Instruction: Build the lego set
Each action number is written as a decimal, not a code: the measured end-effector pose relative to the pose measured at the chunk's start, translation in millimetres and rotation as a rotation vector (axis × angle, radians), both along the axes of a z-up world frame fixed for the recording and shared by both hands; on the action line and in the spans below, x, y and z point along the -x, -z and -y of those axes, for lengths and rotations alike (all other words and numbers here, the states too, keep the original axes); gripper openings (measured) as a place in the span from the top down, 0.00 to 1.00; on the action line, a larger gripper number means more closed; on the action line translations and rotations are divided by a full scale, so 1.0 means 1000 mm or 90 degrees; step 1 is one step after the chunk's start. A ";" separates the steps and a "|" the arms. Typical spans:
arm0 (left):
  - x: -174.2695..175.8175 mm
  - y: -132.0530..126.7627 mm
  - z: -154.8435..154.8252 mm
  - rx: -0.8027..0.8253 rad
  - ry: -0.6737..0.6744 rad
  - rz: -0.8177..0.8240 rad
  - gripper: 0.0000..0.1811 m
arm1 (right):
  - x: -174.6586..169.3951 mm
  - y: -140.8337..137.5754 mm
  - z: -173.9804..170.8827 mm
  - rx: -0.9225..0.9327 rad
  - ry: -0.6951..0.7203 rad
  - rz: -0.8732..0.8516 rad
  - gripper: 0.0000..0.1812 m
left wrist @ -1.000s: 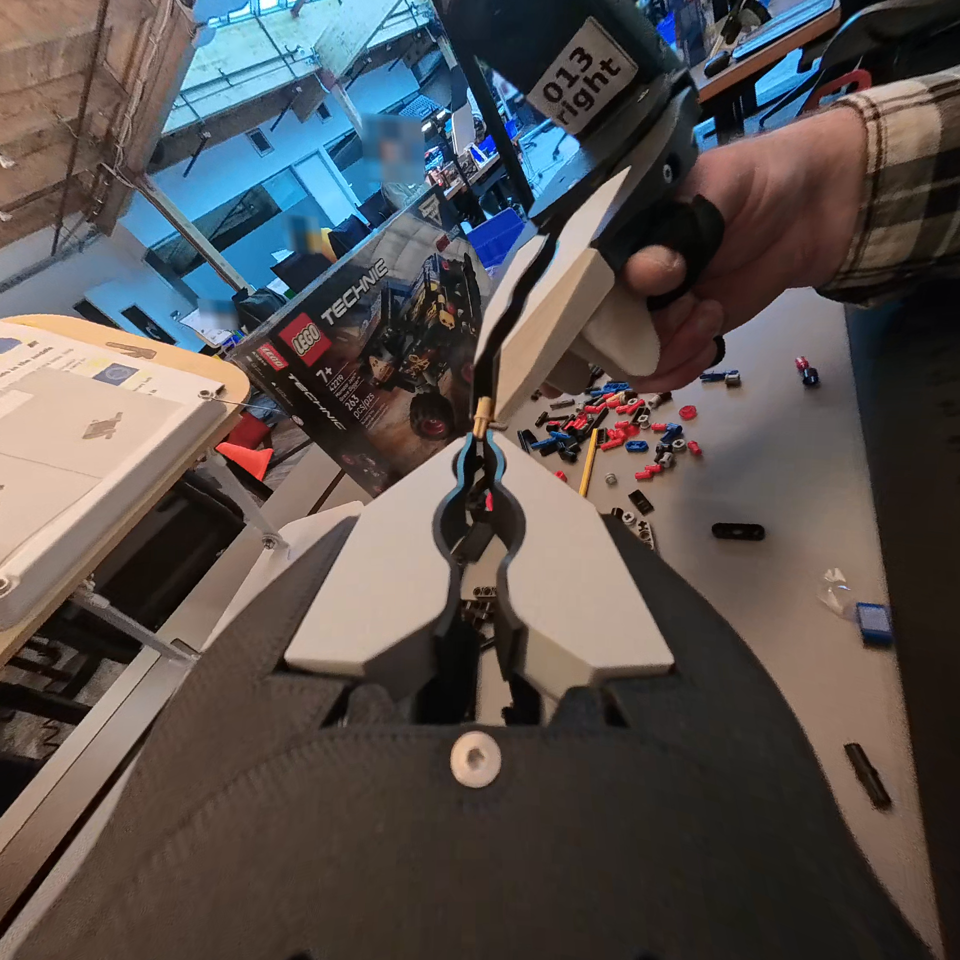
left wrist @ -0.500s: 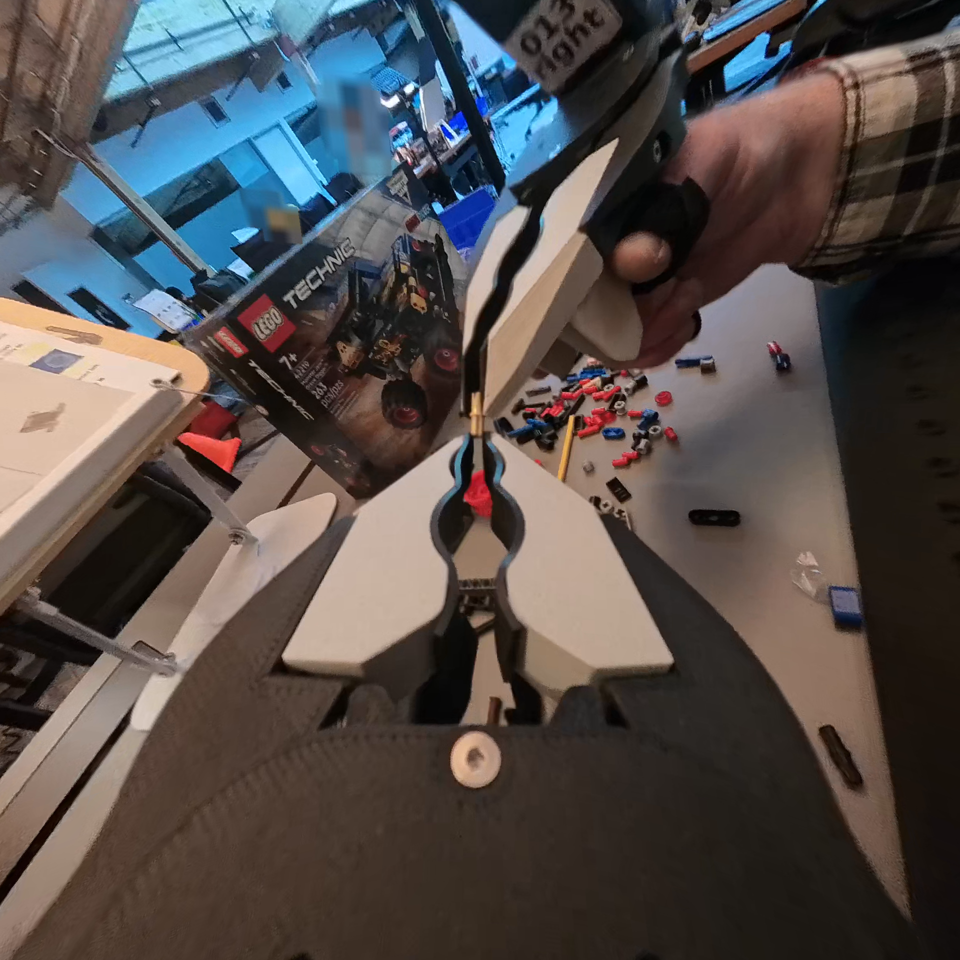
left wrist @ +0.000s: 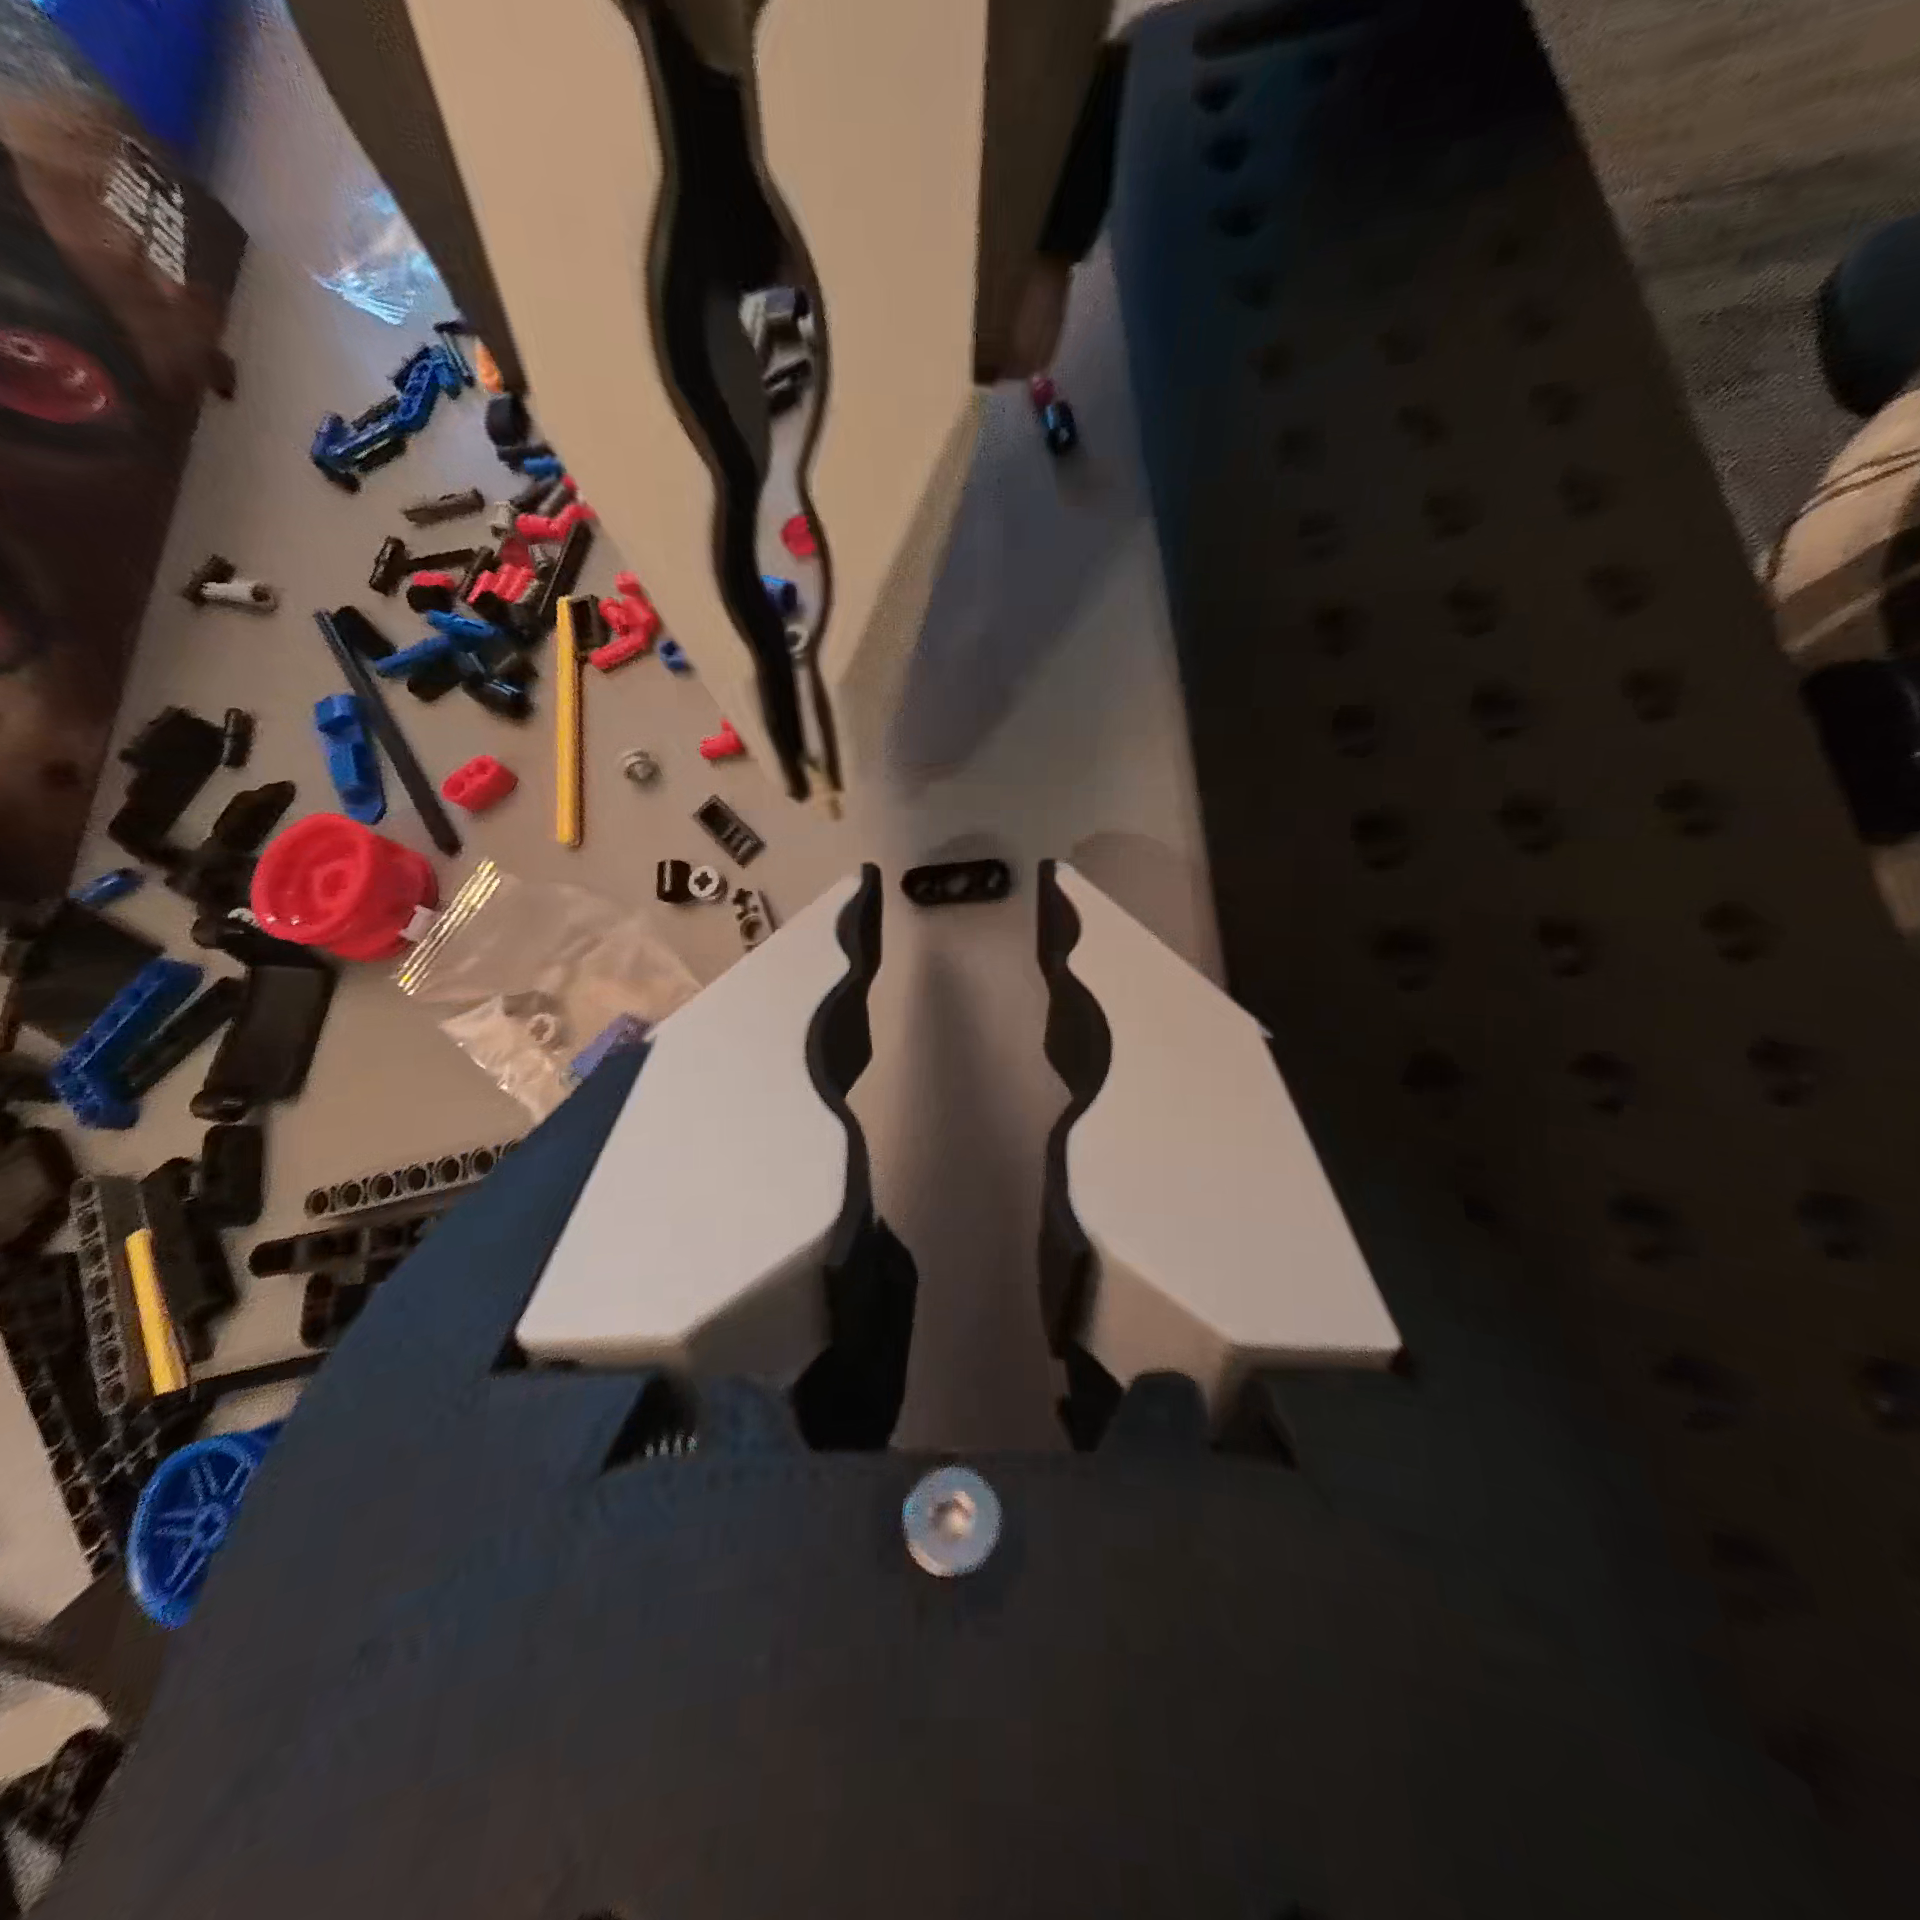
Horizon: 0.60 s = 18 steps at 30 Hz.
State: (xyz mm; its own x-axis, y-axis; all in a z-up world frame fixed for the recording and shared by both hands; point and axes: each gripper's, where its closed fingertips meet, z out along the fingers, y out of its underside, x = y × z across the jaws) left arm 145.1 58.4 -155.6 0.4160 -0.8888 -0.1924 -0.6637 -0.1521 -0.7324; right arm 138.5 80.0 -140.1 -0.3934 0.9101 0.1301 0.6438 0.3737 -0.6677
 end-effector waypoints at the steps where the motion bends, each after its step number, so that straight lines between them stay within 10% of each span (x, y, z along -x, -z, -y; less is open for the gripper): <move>1: 0.001 0.003 -0.003 -0.007 -0.006 -0.017 0.85 | -0.001 0.005 0.002 -0.010 -0.009 0.013 0.98; 18: 0.006 0.018 -0.007 0.058 -0.018 -0.010 0.90 | 0.001 0.023 0.011 -0.062 -0.078 0.090 0.98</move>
State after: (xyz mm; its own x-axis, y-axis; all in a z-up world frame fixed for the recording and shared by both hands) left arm 139.4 65.0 -173.6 0.4389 -0.8906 -0.1188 -0.6696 -0.2361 -0.7042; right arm 137.7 68.8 -163.2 -0.5212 0.8402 0.1501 0.6744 0.5131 -0.5309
